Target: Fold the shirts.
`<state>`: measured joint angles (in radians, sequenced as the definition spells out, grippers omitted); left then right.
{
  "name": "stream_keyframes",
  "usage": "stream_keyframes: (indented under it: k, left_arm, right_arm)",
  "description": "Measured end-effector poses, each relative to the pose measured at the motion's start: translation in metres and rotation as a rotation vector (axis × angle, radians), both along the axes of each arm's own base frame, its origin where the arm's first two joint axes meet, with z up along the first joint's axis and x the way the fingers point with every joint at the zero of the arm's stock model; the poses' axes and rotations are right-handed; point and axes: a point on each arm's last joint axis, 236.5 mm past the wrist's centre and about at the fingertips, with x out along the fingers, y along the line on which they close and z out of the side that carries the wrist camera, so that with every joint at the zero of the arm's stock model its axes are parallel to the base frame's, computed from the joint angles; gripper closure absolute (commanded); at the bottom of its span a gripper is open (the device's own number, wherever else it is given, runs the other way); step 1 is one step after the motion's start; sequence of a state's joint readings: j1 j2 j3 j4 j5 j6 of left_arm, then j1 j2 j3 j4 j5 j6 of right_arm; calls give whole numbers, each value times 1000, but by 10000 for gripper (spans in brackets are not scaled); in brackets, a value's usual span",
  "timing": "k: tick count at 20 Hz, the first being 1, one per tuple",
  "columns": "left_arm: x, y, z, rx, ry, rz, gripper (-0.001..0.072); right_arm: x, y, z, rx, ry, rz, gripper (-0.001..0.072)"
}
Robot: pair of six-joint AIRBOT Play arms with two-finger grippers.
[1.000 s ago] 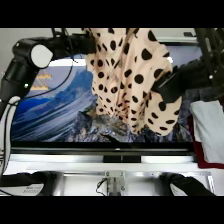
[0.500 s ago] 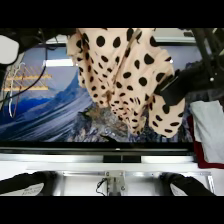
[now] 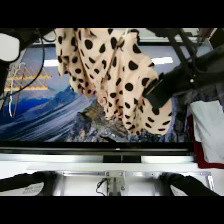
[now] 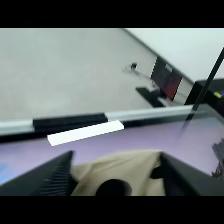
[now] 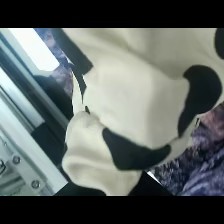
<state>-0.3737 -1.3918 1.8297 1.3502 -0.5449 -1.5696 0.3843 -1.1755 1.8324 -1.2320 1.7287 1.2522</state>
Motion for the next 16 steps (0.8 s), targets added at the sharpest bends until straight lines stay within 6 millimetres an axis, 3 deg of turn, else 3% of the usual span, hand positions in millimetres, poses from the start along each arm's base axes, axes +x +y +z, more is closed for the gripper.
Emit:
stream_keyframes:
  k: [3,6,16]
  left_arm:
    - [-5,6,-16,73,53,-9,-13]
    - [-24,5,-3,93,42,-36,-13]
    - [-111,-104,45,-9,-77,-311,-13]
  right_arm:
    - [7,-1,1,-10,-33,-19,667]
    - [12,-3,2,-18,-50,-42,668]
    - [16,-4,1,-19,-47,-78,667]
